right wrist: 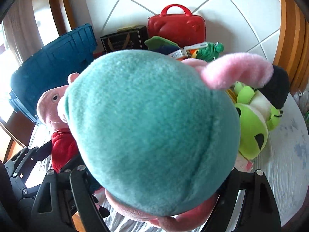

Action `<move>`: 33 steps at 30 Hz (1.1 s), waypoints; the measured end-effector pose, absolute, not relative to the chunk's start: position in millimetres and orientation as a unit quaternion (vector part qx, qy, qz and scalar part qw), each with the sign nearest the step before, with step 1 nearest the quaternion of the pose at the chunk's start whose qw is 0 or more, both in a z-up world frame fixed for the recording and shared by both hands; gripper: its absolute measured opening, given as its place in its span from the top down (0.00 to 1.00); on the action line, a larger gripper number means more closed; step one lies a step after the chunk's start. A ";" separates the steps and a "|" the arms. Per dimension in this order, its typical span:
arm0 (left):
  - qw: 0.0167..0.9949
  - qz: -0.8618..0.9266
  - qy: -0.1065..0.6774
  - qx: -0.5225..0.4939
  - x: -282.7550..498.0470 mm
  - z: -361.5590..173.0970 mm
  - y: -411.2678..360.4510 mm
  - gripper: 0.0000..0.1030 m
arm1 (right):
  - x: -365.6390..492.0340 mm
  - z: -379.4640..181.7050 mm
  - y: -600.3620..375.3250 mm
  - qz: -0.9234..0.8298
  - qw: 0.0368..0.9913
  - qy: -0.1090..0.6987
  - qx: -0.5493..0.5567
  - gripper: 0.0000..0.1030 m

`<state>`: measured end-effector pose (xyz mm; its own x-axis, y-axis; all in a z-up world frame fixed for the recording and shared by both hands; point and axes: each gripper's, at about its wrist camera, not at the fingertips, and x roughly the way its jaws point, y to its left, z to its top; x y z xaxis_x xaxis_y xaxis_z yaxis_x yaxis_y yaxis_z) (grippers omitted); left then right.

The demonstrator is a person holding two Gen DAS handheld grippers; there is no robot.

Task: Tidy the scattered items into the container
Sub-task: 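Lift both pig plushes and carry them over the blue crate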

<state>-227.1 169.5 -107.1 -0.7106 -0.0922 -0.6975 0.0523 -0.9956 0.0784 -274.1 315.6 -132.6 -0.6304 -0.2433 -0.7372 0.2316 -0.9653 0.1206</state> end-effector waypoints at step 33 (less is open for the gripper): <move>0.209 -0.961 -0.020 0.183 -179.4 98.6 -106.1 0.42 | -273.8 50.6 81.3 -0.946 0.236 0.042 0.219 0.17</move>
